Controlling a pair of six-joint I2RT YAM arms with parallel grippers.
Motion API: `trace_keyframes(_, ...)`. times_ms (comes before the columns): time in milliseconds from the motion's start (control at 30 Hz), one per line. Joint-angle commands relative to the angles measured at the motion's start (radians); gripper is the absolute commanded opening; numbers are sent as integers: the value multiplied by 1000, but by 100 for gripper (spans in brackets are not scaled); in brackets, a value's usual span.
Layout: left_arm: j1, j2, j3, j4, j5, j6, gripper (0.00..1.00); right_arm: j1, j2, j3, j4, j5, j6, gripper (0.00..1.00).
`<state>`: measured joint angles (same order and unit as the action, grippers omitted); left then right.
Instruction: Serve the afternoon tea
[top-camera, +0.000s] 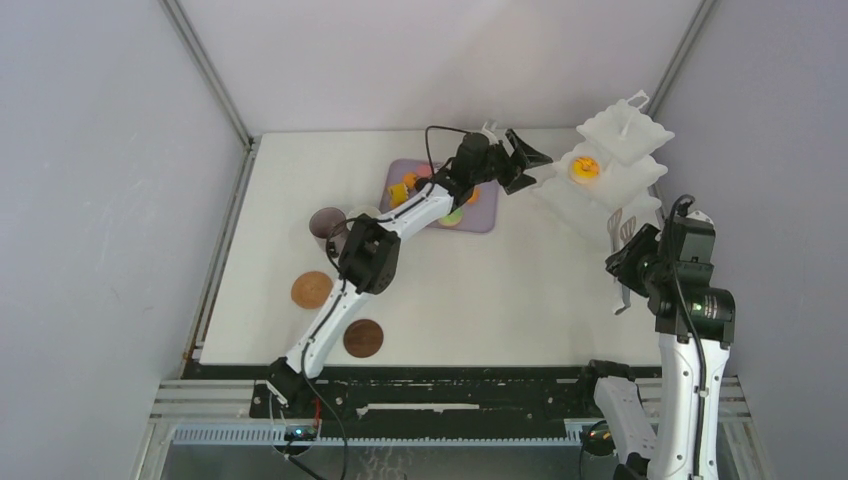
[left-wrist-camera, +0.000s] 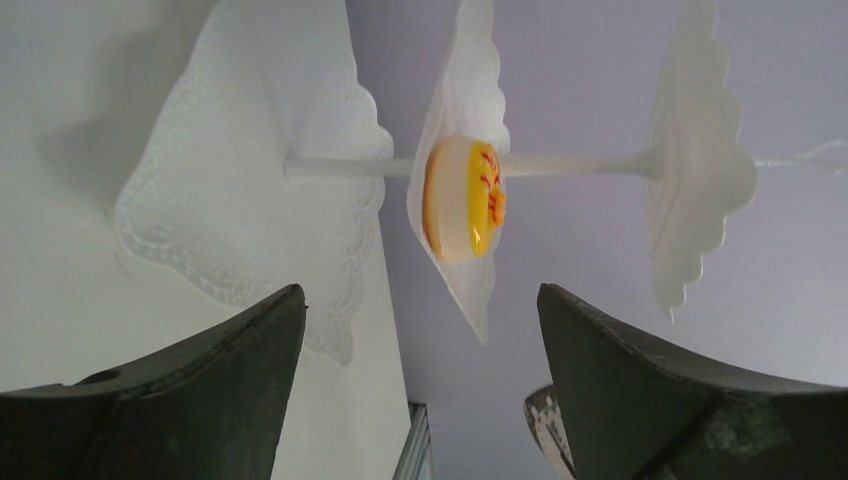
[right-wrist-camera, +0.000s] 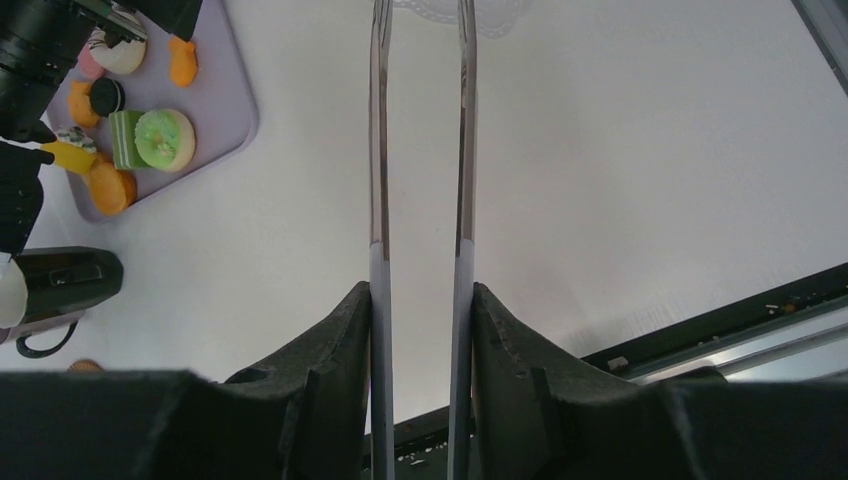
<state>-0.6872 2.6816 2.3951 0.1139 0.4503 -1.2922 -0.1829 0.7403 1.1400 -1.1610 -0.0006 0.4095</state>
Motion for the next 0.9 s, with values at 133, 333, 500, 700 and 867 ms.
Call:
trace_keyframes(133, -36, 60, 147, 122, -188, -57, 90, 1, 18, 47, 44, -6, -11, 43)
trace_keyframes(333, -51, 105, 174, 170, -261, -89, 88, 18, 22, 46, 44, -6, -12, 43)
trace_keyframes(500, -71, 122, 176, 187, -288, -97, 83, 30, 23, 46, 45, 1, -13, 43)
trace_keyframes(700, -83, 136, 178, 205, -320, -116, 68, 42, 21, 46, 43, 4, -18, 43)
trace_keyframes(867, -86, 138, 182, 183, -332, -91, 54, 52, 21, 47, 41, 21, -24, 43)
